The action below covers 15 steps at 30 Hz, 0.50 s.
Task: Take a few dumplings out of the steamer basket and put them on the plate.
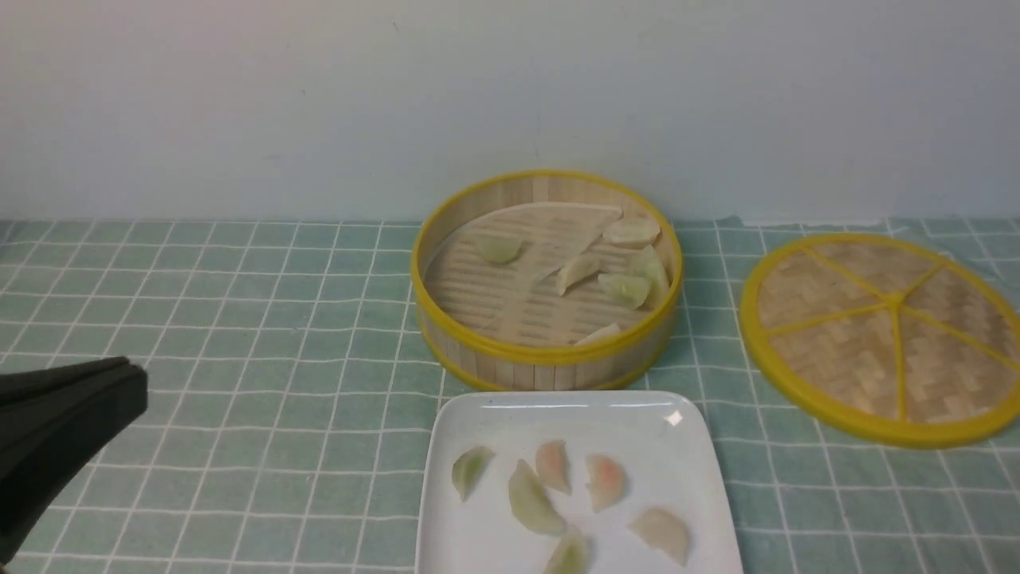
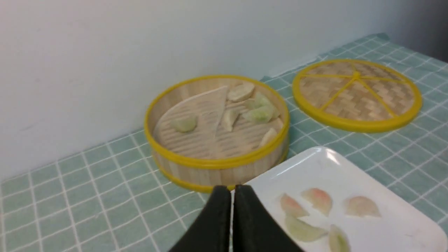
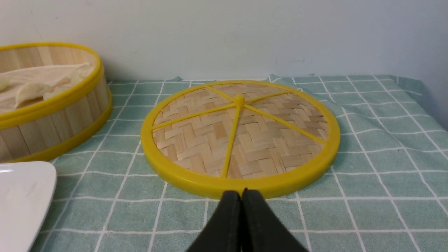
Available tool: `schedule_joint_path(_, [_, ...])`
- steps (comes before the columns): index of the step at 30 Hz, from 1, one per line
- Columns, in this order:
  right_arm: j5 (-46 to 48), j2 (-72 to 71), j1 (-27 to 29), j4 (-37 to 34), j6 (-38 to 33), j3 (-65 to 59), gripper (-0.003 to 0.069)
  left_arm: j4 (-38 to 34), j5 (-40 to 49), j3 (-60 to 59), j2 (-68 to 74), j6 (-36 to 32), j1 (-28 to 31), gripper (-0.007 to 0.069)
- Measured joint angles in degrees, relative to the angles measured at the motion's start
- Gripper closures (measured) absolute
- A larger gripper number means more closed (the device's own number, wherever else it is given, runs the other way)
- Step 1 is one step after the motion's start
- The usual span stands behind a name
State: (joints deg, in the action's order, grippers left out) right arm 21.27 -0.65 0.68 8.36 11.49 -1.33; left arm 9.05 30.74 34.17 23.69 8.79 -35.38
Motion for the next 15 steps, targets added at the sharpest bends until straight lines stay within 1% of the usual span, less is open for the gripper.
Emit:
schedule_joint_path(1, [0.0,0.0,0.0,0.0,0.0,0.0,0.0673,-1.0,-1.2,-2.5,-2.1,-0.3,2.6,0.0631])
schedule_joint_path(2, [0.0,0.0,0.0,0.0,0.0,0.0,0.0673,-1.2,-1.4,-3.1,-2.5,-0.3,3.2,0.0631])
schedule_joint_path(4, [0.0,0.0,0.0,0.0,0.0,0.0,0.0673,-4.3,-4.3,-10.7,-8.8,-3.3,10.9,0.0631])
schedule_joint_path(5, [0.0,0.0,0.0,0.0,0.0,0.0,0.0673,-5.4,-5.4,-13.8,-11.2,-4.7,13.9,0.0631])
schedule_joint_path(6, [0.0,0.0,0.0,0.0,0.0,0.0,0.0673,-5.9,-5.8,-15.0,-12.2,-5.0,15.1,0.0631])
schedule_joint_path(8, [0.0,0.0,0.0,0.0,0.0,0.0,0.0673,-8.7,-7.9,-22.8,-17.8,-8.8,21.7,0.0631])
schedule_joint_path(9, [0.0,0.0,0.0,0.0,0.0,0.0,0.0673,-9.5,-8.5,-25.4,-19.7,-9.5,24.5,0.0631])
schedule_joint_path(10, [0.0,0.0,0.0,0.0,0.0,0.0,0.0673,-9.9,-8.6,-27.3,-21.0,-9.7,26.2,0.0631])
schedule_joint_path(11, [0.0,0.0,0.0,0.0,0.0,0.0,0.0673,-10.0,-8.6,-27.7,-21.3,-9.9,26.6,0.0631])
schedule_joint_path(12, [0.0,0.0,0.0,0.0,0.0,0.0,0.0673,-10.6,-8.7,-31.0,-23.3,-10.2,29.1,0.0631])
schedule_joint_path(15, [0.0,0.0,0.0,0.0,0.0,0.0,0.0673,-10.9,-8.7,-35.1,-24.3,-10.5,31.0,0.0631])
